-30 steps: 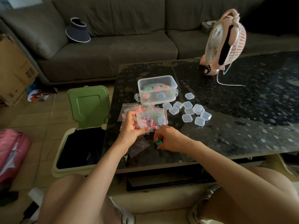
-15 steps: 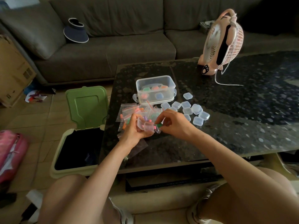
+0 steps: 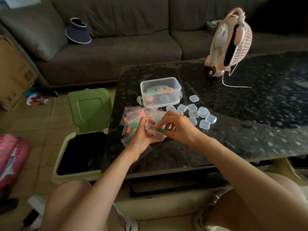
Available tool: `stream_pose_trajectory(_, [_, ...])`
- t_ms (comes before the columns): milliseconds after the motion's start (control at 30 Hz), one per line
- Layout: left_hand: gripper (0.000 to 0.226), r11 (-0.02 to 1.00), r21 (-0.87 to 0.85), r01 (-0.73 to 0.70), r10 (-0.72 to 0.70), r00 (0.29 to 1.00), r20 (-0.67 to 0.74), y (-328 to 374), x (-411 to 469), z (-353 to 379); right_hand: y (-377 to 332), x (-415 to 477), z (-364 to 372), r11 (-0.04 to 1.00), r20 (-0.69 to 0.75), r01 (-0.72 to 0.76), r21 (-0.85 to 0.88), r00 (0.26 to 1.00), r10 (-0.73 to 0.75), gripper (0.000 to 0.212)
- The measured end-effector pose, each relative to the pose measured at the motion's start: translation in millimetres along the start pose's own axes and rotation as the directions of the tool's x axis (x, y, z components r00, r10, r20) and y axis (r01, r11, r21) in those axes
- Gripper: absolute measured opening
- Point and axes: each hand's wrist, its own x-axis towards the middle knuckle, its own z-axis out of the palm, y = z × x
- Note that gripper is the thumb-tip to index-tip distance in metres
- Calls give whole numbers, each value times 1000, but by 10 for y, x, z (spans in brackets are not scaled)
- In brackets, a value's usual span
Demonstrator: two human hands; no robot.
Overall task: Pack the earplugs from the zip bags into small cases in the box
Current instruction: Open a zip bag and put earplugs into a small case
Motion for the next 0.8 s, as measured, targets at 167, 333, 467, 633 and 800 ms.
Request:
stream_pose_trajectory(167, [51,1000,10,-23,23,999,-34,-15,-7,8,-12,10,-123,986,-70,-101,130,991,111,28])
stream_pose_trajectory(333, [48,999,-4,-48,48,997,-53,-15,-1,43,-39,-24,5,990,-31,-74,118,996,78,31])
stream_pose_trajectory(467, [49,998,14,-62,63,996,-69,-30,22,25,-57,-13,34,994,-63,-62,93,996,68,27])
stream_pose_trajectory(633, [48,995,1,-101,101,993,-66,-38,45,26,-35,23,-47,867,-28,-384,317,910,413,26])
stream_pose_trajectory(800, [51,979,155,-130,129,991,16,-55,36,50,-130,-15,-36,487,342,-565,666,811,474,22])
